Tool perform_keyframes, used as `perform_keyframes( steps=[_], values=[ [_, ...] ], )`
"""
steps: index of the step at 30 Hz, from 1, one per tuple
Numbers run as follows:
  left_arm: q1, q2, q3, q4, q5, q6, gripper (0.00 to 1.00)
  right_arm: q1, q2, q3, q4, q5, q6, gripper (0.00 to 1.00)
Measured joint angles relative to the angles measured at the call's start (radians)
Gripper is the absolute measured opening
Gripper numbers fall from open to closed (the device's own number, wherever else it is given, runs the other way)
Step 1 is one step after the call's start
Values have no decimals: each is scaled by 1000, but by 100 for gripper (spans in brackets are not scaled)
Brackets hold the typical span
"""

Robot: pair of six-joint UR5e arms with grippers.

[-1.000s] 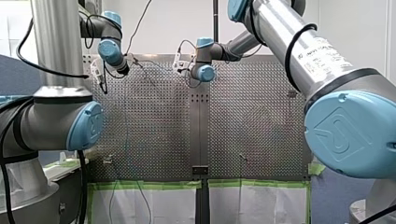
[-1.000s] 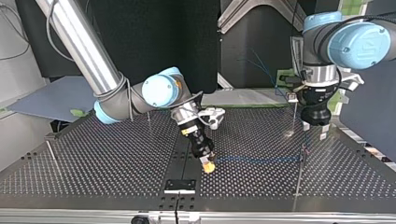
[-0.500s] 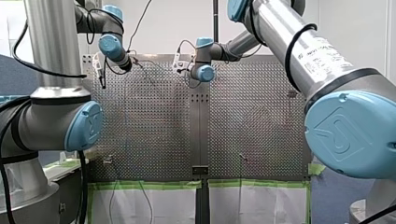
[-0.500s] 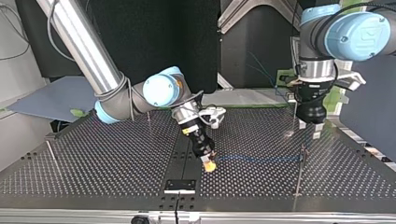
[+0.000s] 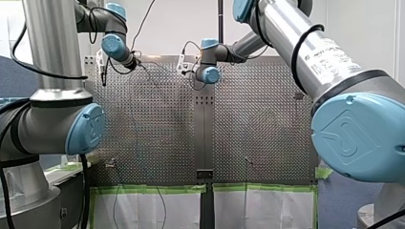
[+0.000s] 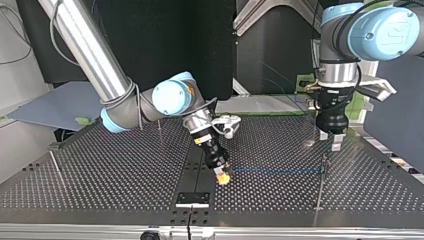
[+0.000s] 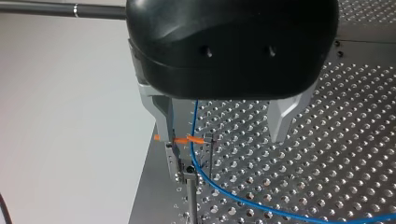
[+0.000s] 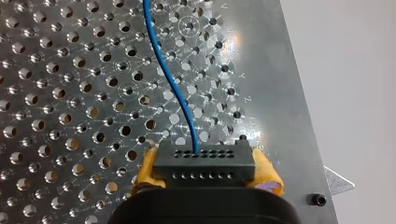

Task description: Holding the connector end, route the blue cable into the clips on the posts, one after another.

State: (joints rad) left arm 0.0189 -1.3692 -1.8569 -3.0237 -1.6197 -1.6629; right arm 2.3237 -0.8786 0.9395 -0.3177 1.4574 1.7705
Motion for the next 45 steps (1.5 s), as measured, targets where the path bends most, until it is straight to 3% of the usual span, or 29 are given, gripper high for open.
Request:
perform_keyframes(
  steps=[5,20,45],
  values=[
    [-1,0,0,-2,12,29,100,0,0,0,0,0,0,0],
    [-2,0,44,-32,24,16,100,0,2,0,1,0,0,0],
    [-8,-10,46,-42,20,9,100,-1,4,0,-3,1,7,0]
  ],
)
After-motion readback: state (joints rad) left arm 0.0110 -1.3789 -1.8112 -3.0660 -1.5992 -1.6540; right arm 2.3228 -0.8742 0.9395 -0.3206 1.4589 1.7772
